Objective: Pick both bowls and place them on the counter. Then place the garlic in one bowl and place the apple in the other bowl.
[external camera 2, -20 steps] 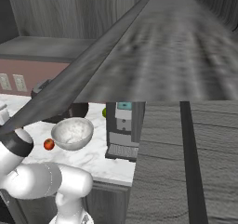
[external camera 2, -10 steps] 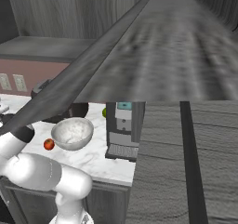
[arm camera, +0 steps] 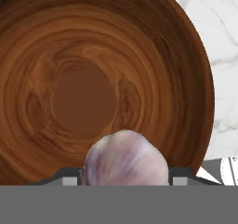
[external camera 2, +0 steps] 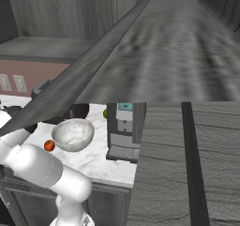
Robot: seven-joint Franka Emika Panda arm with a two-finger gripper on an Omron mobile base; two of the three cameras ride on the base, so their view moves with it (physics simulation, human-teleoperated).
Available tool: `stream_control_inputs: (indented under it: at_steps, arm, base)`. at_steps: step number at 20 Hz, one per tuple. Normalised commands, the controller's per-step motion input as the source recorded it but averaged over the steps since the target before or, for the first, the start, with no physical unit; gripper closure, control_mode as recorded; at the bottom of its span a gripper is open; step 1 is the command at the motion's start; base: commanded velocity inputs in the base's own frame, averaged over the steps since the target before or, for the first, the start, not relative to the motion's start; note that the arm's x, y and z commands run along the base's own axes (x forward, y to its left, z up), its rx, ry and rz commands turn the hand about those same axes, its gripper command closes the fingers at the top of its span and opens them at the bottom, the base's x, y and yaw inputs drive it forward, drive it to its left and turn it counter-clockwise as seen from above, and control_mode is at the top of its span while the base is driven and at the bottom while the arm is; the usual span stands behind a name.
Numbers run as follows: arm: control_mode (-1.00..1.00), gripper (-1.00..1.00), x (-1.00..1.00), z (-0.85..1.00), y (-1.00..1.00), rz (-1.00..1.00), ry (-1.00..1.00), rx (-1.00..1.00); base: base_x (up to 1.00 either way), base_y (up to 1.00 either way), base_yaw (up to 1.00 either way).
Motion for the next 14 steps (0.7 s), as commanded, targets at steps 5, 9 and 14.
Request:
stream_control_inputs:
  at_steps: [5,9,14]
  arm:
    - [-1.0,1.0,0.12,-0.22,0.12,0.0,0.0,0.0]
    - [-1.0,1.0,0.12,-0.19,0.15,0.0,0.0,0.0]
    - [-1.0,1.0,0.11,-0.16,0.16,0.0,0.0,0.0]
  base:
    - [0.0,0.0,0.0]
    - [0.0,0.0,0.0]
    - [0.0,0.0,0.0]
